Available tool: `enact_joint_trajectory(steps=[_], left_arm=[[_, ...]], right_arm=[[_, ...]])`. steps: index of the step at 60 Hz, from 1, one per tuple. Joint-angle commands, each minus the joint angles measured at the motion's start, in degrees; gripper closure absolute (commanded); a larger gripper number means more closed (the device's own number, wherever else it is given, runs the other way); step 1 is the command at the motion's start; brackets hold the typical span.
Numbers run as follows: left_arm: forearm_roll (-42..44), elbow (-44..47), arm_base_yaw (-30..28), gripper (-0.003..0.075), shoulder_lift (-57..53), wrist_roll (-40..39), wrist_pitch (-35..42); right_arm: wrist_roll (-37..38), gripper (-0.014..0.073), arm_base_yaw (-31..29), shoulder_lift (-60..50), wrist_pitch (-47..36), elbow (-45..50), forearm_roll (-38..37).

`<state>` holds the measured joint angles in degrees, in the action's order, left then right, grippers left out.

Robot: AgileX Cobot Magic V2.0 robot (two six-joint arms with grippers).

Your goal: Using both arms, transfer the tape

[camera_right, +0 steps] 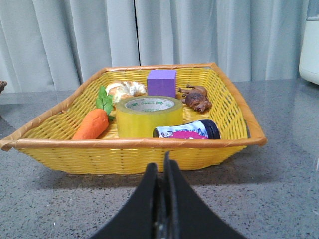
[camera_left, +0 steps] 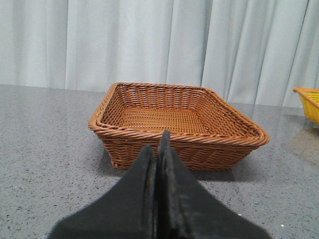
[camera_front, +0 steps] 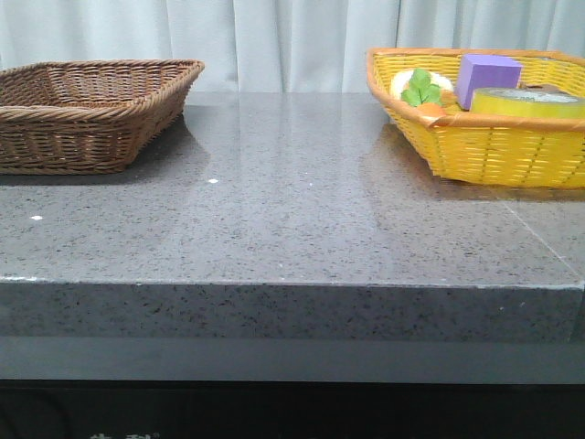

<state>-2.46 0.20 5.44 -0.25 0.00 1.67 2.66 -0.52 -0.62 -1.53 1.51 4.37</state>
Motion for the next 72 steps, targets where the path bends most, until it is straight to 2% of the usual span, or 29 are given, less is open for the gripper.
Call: enact_joint_trajectory(steps=[1,17,23,31,42,56,65,72], left_arm=[[-0.4,0.44,0.43,0.0741,-0.95,-0.57,4.34],[-0.4,-0.34,0.43,0.0741,-0.95,-0.57,4.8],[-1.81,-3.58,0.43,0.0741,-0.95,-0.57,4.46],[-1.81,-11.65,0.43,0.0741,-0.43,-0.57,1.66],[-1.26,-25.37,0.43,0.0741,4.58,-0.57,-7.49],[-1.26,-40.21,0.43,0.0741,16.71,-0.57,-19.79],[-1.26,-45.78,0.43,0.0741,24.22,-0.57,-26.63],[-1.26,-46.42,0.43,0.0741,28.79,-0.57,-28.79]], right_arm=[[-0.33,0.0661,0.13,-1.26,-4.97,-0.36,-0.62],[-0.33,0.0661,0.13,-1.26,-6.65,-0.4,-0.62],[-0.33,0.0661,0.13,-1.26,-8.27,-2.27,-0.62],[-0.33,0.0661,0.07,-1.26,-6.23,-8.13,-0.62],[-0.44,0.0661,0.07,0.01,2.14,-19.05,-0.75],[-0.44,0.0661,0.07,9.38,14.78,-33.69,-0.87],[-0.44,0.0661,0.07,18.23,23.39,-41.44,-0.87],[-0.44,0.0661,0.07,24.83,29.5,-45.08,-0.87]])
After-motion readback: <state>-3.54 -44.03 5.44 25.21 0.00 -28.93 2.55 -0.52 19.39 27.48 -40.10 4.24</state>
